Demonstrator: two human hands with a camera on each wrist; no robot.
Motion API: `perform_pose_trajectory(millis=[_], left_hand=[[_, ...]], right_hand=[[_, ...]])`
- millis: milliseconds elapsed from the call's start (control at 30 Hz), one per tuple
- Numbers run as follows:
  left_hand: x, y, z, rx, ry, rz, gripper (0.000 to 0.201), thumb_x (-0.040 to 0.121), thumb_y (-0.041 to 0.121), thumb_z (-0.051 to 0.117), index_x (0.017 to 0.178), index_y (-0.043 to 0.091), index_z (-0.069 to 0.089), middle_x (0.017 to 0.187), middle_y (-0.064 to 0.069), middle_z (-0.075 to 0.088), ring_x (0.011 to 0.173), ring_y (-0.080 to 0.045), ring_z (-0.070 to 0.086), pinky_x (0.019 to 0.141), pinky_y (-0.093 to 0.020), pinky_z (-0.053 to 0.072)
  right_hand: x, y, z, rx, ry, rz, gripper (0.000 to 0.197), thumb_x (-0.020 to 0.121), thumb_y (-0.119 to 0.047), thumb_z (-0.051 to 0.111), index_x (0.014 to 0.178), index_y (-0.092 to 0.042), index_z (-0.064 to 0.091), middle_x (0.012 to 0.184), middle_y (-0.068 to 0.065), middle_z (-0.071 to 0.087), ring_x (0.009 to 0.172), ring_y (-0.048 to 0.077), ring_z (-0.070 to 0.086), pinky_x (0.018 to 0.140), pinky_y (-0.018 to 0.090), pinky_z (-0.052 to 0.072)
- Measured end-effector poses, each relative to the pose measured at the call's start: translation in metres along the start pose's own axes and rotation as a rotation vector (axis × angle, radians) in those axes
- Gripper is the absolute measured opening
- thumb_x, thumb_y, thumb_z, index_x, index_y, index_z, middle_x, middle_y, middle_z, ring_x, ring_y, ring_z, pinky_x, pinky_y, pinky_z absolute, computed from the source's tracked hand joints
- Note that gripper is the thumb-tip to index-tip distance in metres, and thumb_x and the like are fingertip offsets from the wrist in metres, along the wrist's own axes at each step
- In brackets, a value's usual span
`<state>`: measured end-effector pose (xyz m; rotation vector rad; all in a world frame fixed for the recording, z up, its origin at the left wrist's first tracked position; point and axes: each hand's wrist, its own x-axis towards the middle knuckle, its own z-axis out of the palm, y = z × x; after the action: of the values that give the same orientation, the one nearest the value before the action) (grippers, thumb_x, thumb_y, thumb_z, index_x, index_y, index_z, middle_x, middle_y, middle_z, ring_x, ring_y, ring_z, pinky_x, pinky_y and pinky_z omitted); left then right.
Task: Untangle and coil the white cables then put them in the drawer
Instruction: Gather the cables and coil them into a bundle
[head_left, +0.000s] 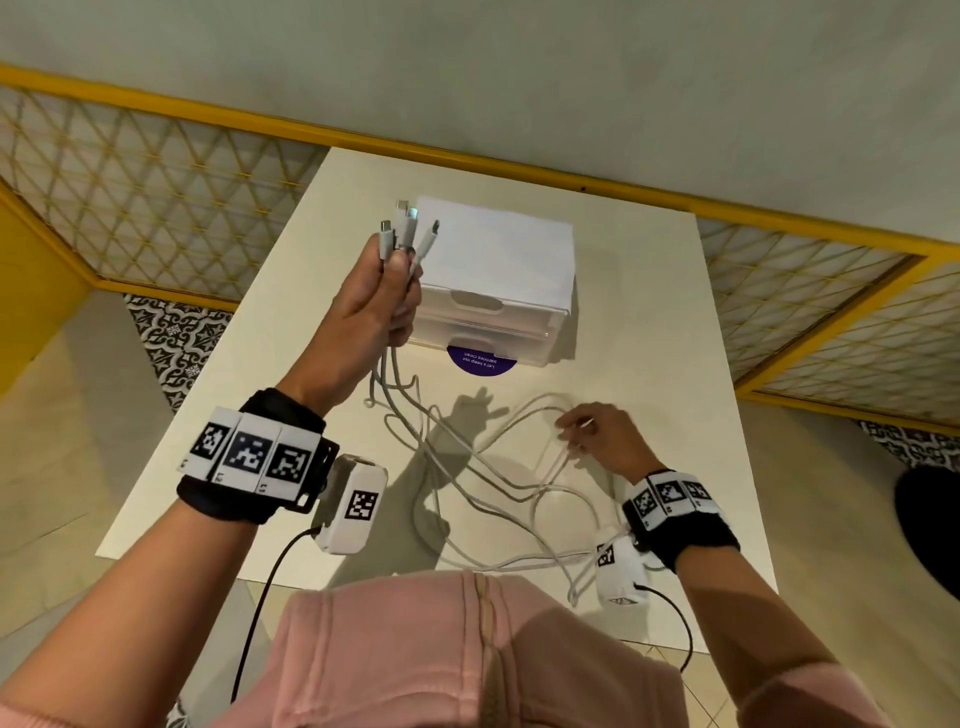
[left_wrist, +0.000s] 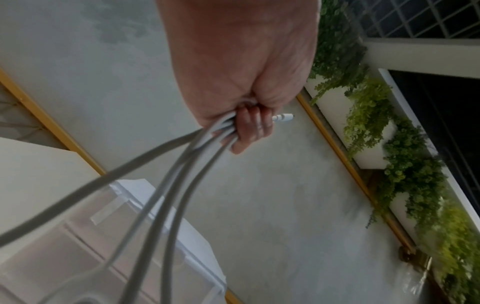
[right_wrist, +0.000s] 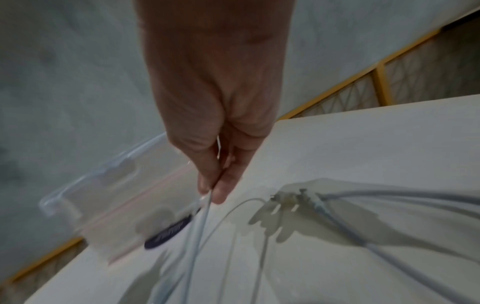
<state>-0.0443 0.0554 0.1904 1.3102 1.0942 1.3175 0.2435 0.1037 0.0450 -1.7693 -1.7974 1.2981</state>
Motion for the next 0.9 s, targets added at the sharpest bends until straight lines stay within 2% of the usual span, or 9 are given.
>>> perform_pose_trajectory(millis=[67,200,267,367,500,633,700,833,900], left_hand=[[-0.003,-0.003,0.0,0.028,-0.009,-0.02,0.024,0.104,0.028,0.026,0.086,0.023,0.041,0.065,0.008,0.031,0.054,-0.007,0.024,0.05,-0.017,0.027],[-0.006,-0.01,0.007,0.022,-0.072,-0.05,0.022,0.104,0.028,0.024,0.091,0.022,0.04,0.068,0.006,0.03,0.058,-0.009,0.025,0.054,-0.022,0.026],[-0.007,-0.011,0.014,0.007,-0.095,-0.052,0.022,0.104,0.026,0.024,0.094,0.02,0.043,0.068,0.005,0.03,0.059,-0.01,0.025,0.055,-0.022,0.027],[-0.004,-0.014,0.025,-0.015,-0.094,-0.061,0.026,0.104,0.023,0.025,0.099,0.017,0.05,0.067,0.004,0.029,0.058,-0.008,0.03,0.057,-0.019,0.032],[-0.001,-0.014,0.04,-0.095,-0.14,-0.093,0.023,0.103,0.026,0.026,0.091,0.017,0.044,0.067,0.009,0.035,0.06,-0.007,0.035,0.063,-0.022,0.037],[-0.001,-0.005,0.045,-0.284,-0.182,-0.091,0.02,0.102,0.03,0.028,0.09,0.016,0.038,0.066,0.01,0.038,0.056,-0.006,0.035,0.058,-0.019,0.042],[0.002,0.002,0.035,-0.266,-0.151,-0.048,0.022,0.102,0.03,0.025,0.087,0.02,0.038,0.065,0.01,0.036,0.054,-0.006,0.031,0.053,-0.018,0.037],[0.005,0.011,0.007,-0.216,-0.016,0.029,0.025,0.103,0.03,0.024,0.083,0.022,0.037,0.062,0.012,0.036,0.053,-0.006,0.025,0.049,-0.019,0.026],[0.004,0.014,0.001,-0.2,0.069,0.042,0.026,0.103,0.03,0.024,0.083,0.022,0.038,0.061,0.013,0.036,0.055,-0.007,0.025,0.049,-0.019,0.024]], right_hand=[[0.001,0.001,-0.015,0.106,0.186,0.006,0.029,0.081,0.015,0.046,0.085,-0.007,0.064,0.083,0.019,0.057,0.049,0.013,0.058,0.051,0.032,0.053],[0.002,0.0,-0.03,-0.412,0.235,-0.035,0.024,0.078,-0.006,0.066,0.101,-0.014,0.066,0.116,0.015,0.045,0.11,0.036,0.049,0.095,0.032,0.033],[-0.004,-0.019,-0.023,-0.484,0.208,-0.052,0.035,0.077,-0.022,0.072,0.112,-0.022,0.063,0.138,0.01,0.033,0.125,0.032,0.033,0.099,0.036,0.026],[-0.023,-0.073,-0.01,-0.18,-0.026,-0.249,0.055,0.071,-0.039,0.078,0.122,-0.031,0.058,0.145,-0.006,0.034,0.132,0.013,0.032,0.112,0.035,0.026],[-0.036,-0.131,0.019,0.017,-0.429,-0.332,0.064,0.07,-0.041,0.078,0.128,-0.032,0.052,0.135,-0.017,0.05,0.126,-0.001,0.042,0.111,0.025,0.028],[-0.037,-0.142,0.038,0.078,-0.581,-0.373,0.007,0.086,-0.025,0.066,0.09,-0.021,0.071,0.101,0.002,0.072,0.104,0.008,0.064,0.102,0.027,0.043],[-0.037,-0.13,0.039,0.019,-0.594,-0.374,0.019,0.089,-0.024,0.061,0.076,-0.016,0.071,0.091,0.011,0.074,0.101,0.022,0.067,0.1,0.038,0.046],[-0.027,-0.081,0.028,-0.13,-0.478,-0.26,0.028,0.088,-0.04,0.06,0.068,-0.022,0.068,0.071,-0.005,0.07,0.072,0.005,0.066,0.077,0.028,0.047],[-0.023,-0.056,0.02,-0.181,-0.446,-0.196,0.03,0.086,-0.045,0.061,0.064,-0.026,0.066,0.068,-0.004,0.07,0.073,0.01,0.069,0.077,0.031,0.048]])
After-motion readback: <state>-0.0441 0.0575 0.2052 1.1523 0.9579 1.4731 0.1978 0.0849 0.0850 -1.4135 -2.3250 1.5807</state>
